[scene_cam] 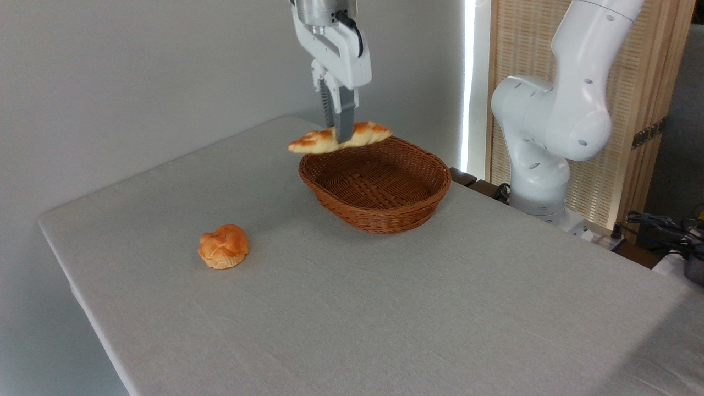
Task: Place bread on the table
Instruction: 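Carry the loaf beside the round roll, lower it, open gripper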
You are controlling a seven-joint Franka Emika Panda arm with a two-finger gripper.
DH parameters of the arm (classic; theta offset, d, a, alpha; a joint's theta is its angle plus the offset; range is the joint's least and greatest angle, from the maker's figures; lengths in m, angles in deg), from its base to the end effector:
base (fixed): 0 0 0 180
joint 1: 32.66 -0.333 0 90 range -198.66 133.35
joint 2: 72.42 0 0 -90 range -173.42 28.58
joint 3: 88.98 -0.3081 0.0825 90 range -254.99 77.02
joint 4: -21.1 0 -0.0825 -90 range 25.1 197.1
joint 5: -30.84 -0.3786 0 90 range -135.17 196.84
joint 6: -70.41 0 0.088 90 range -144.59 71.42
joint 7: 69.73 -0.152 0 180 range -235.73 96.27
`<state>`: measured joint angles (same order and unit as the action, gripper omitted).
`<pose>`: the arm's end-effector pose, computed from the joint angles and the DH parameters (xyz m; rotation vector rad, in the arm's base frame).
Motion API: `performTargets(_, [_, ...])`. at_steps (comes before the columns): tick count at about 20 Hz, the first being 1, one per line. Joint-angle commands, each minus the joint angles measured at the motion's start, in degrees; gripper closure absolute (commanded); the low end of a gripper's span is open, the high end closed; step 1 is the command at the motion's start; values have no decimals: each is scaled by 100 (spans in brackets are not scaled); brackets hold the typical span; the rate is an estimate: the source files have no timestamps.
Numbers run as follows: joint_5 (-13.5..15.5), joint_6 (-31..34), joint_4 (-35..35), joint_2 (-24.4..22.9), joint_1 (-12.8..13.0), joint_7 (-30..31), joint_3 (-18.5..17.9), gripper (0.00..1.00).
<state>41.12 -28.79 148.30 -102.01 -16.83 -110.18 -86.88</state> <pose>0.3711 -0.1473 0.5254 2.6320 -1.4176 0.0877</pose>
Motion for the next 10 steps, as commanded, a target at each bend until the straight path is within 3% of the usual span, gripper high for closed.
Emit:
performTargets(1, [-332, -774, -178, 716, 70, -34, -500, 83])
performTargets(3, [-501, -1309, -213, 1023, 61, -25, -631, 79])
performTargets(7, [-422, -2268, -336, 1762, 61, 98, -694, 74])
performTargets(10, [-369, -2664, -336, 2114, 61, 597, -694, 54])
